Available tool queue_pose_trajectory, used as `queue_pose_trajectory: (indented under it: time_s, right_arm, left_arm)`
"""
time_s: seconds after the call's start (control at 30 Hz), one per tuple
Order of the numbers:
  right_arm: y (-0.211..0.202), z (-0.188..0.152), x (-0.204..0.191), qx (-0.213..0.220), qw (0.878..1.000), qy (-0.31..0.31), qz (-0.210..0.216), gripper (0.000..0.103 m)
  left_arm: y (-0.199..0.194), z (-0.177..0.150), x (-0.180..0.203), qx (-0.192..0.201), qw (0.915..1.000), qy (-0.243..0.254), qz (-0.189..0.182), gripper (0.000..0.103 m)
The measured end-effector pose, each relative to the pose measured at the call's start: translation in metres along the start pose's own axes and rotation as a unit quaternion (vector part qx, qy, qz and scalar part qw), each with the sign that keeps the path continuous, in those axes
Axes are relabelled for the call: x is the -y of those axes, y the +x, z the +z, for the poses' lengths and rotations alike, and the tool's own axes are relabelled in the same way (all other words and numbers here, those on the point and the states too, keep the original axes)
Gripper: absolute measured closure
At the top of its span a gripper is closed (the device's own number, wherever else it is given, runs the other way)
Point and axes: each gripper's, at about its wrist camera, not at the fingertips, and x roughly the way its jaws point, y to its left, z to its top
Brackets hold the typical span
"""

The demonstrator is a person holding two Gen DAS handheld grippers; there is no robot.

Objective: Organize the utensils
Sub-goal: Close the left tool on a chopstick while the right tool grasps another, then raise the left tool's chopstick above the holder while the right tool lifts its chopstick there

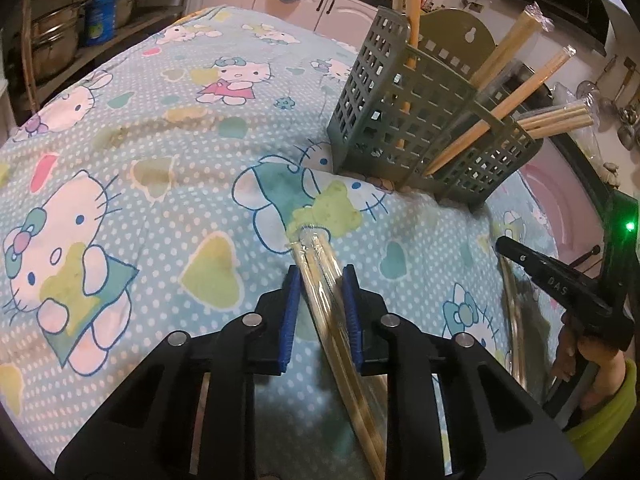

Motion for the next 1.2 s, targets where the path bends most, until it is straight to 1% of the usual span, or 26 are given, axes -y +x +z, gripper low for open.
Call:
queue_pose_trajectory:
  time_s: [0.03, 0.07, 0.1, 0.17, 0.23, 0.3, 0.37, 0.67, 0.93, 1.07, 1.2]
  right_arm:
    - [-0.002, 0.001, 0.001, 0.003, 1.0, 0.004, 0.005, 0.102]
    - [-0.003, 0.002, 0.003, 0.007, 1.0, 0.007, 0.008, 0.102]
    - [-0.006, 0.004, 0.005, 0.01, 1.0, 0.011, 0.012, 0.102]
    - [-0.012, 0.007, 0.008, 0.017, 0.999, 0.017, 0.024, 0.102]
    - [-0.017, 0.009, 0.01, 0.023, 0.999, 0.019, 0.029, 0.102]
    - [-0.024, 0.012, 0.012, 0.03, 0.998, 0.024, 0.039, 0.102]
    - [-0.03, 0.014, 0.014, 0.036, 0.998, 0.026, 0.045, 0.102]
    - [-0.064, 0.018, 0.017, 0.07, 0.995, 0.036, 0.068, 0.102]
    - [-0.091, 0.02, 0.005, 0.097, 0.992, 0.025, 0.08, 0.102]
    - [-0.099, 0.021, 0.0, 0.106, 0.991, 0.022, 0.082, 0.102]
    - [-0.11, 0.023, -0.004, 0.117, 0.989, 0.018, 0.086, 0.102]
  left_arm:
    - [0.0, 0.001, 0.001, 0.0, 1.0, 0.001, 0.0, 0.091]
    - [0.001, 0.002, 0.001, -0.001, 1.0, 0.003, 0.0, 0.092]
    - [0.0, 0.002, 0.002, 0.0, 1.0, 0.003, -0.001, 0.097]
    - [0.0, 0.004, 0.003, 0.0, 1.0, 0.003, -0.004, 0.099]
    - [-0.001, 0.005, 0.003, 0.001, 1.0, 0.002, -0.009, 0.1]
    - [-0.004, 0.006, 0.001, 0.004, 0.9996, -0.007, -0.026, 0.1]
    - [-0.007, 0.005, 0.003, 0.008, 0.9995, -0.008, -0.03, 0.1]
    - [-0.039, 0.015, 0.013, 0.045, 0.9969, -0.005, -0.065, 0.101]
    - [-0.049, 0.018, 0.013, 0.052, 0.9958, -0.009, -0.075, 0.101]
    - [-0.056, 0.018, 0.014, 0.055, 0.9944, -0.01, -0.089, 0.101]
    - [-0.063, 0.02, 0.017, 0.062, 0.9934, -0.009, -0.096, 0.102]
